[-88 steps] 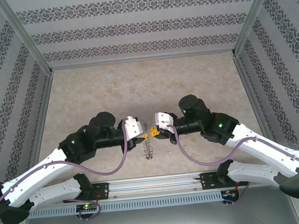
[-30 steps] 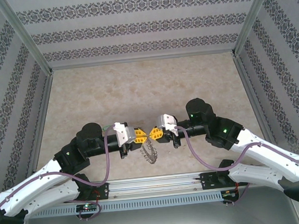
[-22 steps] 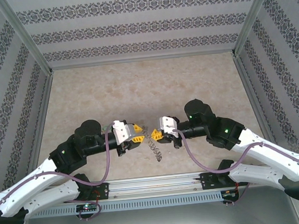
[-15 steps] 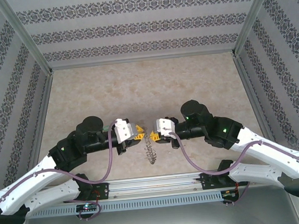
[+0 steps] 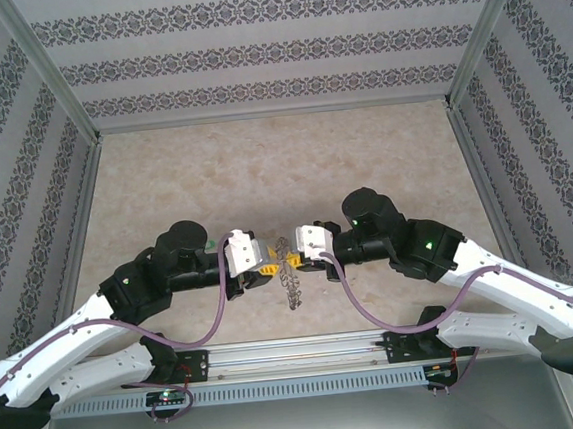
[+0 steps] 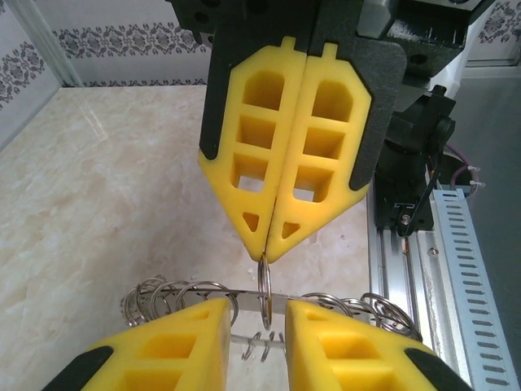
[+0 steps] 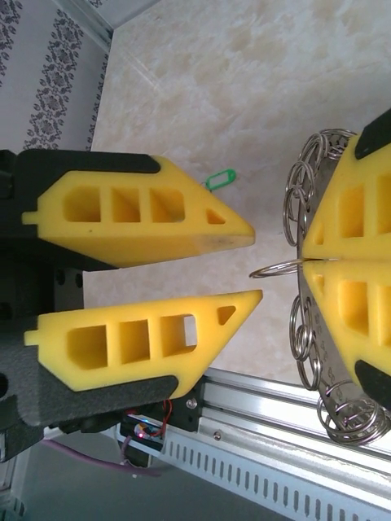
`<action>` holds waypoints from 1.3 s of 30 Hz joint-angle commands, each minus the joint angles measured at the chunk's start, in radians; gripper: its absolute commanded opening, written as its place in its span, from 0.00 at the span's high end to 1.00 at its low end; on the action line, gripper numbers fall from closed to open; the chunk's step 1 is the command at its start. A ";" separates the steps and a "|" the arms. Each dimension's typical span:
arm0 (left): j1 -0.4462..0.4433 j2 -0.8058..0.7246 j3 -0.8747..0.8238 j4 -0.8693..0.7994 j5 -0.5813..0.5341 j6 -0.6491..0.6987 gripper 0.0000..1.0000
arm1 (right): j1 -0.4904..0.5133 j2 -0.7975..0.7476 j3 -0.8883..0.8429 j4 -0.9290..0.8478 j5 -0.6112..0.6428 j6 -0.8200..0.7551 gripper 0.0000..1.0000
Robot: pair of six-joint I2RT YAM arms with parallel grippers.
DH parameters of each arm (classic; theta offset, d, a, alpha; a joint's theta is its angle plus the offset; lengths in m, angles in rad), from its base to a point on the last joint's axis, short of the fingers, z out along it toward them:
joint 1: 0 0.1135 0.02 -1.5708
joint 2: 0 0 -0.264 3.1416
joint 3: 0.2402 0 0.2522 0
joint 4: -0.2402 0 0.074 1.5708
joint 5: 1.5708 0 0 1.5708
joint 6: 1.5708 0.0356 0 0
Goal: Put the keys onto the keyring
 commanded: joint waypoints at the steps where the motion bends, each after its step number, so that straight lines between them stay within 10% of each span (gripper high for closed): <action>1: -0.009 -0.004 0.015 -0.014 0.025 0.011 0.74 | 0.010 -0.001 0.030 0.019 0.000 -0.010 1.00; 26: -0.009 -0.014 -0.096 0.118 -0.090 -0.077 1.00 | 0.000 -0.070 -0.060 0.091 0.043 0.073 1.00; 35: 0.007 -0.042 -0.213 0.127 -0.314 -0.310 0.77 | -0.142 -0.011 -0.176 0.095 0.155 0.309 0.43; 39: 0.058 -0.022 -0.249 0.082 -0.361 -0.437 0.73 | -0.154 0.081 -0.183 0.071 0.182 0.354 0.37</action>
